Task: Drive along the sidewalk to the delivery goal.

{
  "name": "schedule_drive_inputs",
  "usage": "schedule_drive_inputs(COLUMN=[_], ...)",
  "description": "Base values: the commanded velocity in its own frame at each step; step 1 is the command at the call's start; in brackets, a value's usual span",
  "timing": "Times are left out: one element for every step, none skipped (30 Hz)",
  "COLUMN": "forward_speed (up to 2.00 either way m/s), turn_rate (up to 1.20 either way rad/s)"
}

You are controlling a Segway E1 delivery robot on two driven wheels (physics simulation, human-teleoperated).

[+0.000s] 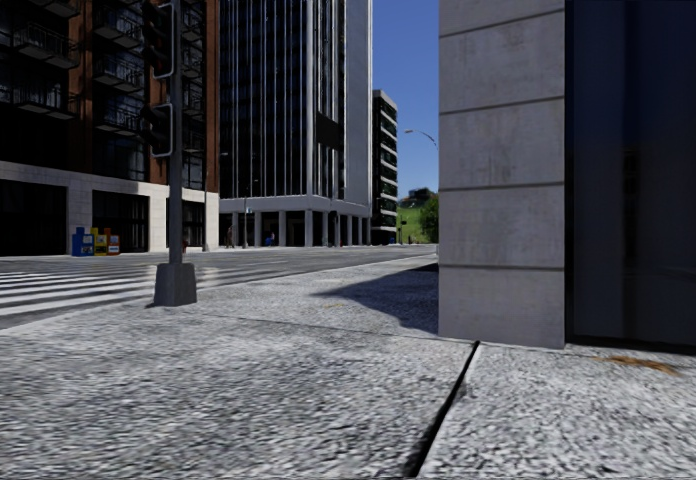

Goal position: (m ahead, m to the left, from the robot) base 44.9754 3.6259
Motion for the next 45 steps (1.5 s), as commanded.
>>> schedule_drive_inputs(forward_speed=[1.93,1.93,1.93,1.93,1.93,1.94,1.94,1.94,1.94,1.94,1.94,1.94,1.94,1.94,1.94,1.94,1.94,1.94,1.94,1.94,1.94,1.94,1.95,1.95,1.95,1.95,1.95,1.95,1.95,2.00,2.00,2.00,2.00,2.00,2.00,2.00,2.00,2.00,2.00,2.00,2.00,2.00,2.00,2.00,2.00], turn_rate=[0.36,0.36,0.36,0.36,0.36,0.36,0.36,0.36,0.36,0.36,0.36,0.36,0.36,0.36,0.36,0.36,0.36,0.36,0.36,0.36,0.36,0.36,0.34,0.34,0.25,0.22,0.22,0.21,0.21,0.20,0.20,0.12,0.03,0.00,0.00,0.00,0.00,0.00,0.00,0.00,0.00,0.00,0.00,0.00,0.00])
